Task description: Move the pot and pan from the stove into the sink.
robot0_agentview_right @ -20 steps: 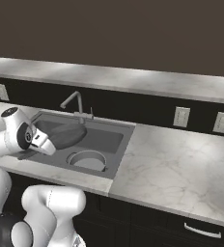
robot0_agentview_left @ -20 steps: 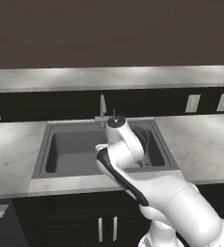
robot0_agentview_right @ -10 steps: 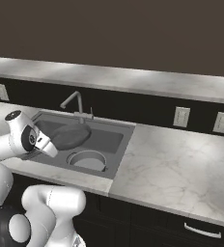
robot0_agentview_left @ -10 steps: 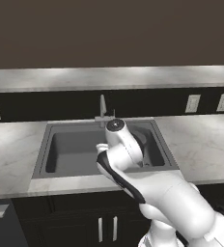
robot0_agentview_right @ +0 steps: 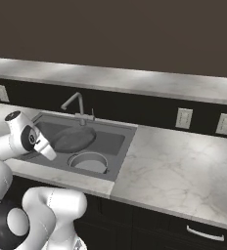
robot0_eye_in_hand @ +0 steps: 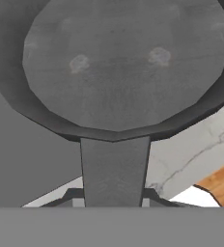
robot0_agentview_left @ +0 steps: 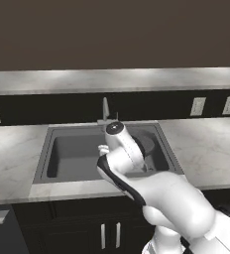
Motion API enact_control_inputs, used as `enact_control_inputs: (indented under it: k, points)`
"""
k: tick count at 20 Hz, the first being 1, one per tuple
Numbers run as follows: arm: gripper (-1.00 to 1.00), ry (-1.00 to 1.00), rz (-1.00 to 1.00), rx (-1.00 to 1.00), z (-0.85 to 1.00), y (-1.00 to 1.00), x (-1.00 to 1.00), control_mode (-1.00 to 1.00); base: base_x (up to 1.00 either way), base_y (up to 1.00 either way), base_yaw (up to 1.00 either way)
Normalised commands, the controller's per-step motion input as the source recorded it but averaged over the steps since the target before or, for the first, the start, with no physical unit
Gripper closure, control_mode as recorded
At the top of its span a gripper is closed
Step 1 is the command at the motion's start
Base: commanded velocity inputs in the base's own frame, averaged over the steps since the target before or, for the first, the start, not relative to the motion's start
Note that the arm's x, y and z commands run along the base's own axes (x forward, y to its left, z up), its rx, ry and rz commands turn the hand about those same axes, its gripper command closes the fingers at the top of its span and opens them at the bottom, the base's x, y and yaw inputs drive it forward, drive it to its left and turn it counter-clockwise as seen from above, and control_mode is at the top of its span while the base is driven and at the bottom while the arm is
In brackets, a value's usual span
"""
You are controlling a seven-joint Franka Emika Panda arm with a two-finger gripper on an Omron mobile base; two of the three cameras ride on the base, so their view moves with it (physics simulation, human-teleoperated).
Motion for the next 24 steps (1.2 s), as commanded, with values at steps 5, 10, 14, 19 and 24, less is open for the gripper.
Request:
enact_control_inputs:
  k: [5, 10, 14, 19, 24]
  points:
    - [1.00, 0.00, -0.02, 0.00, -0.07, 0.02, 0.25, -1.00, 0.00, 0.00, 0.00]
    - [1.00, 0.02, -0.03, 0.00, -0.24, 0.00, 0.29, -1.00, 0.00, 0.00, 0.00]
    - [1.00, 0.01, -0.04, 0.02, -0.31, 0.00, 0.28, -1.00, 0.00, 0.00, 0.00]
    - [1.00, 0.00, -0.07, 0.03, -0.25, 0.07, 0.40, -1.00, 0.00, 0.00, 0.00]
    - [1.00, 0.00, -0.09, 0.02, -0.27, 0.09, 0.38, -1.00, 0.00, 0.00, 0.00]
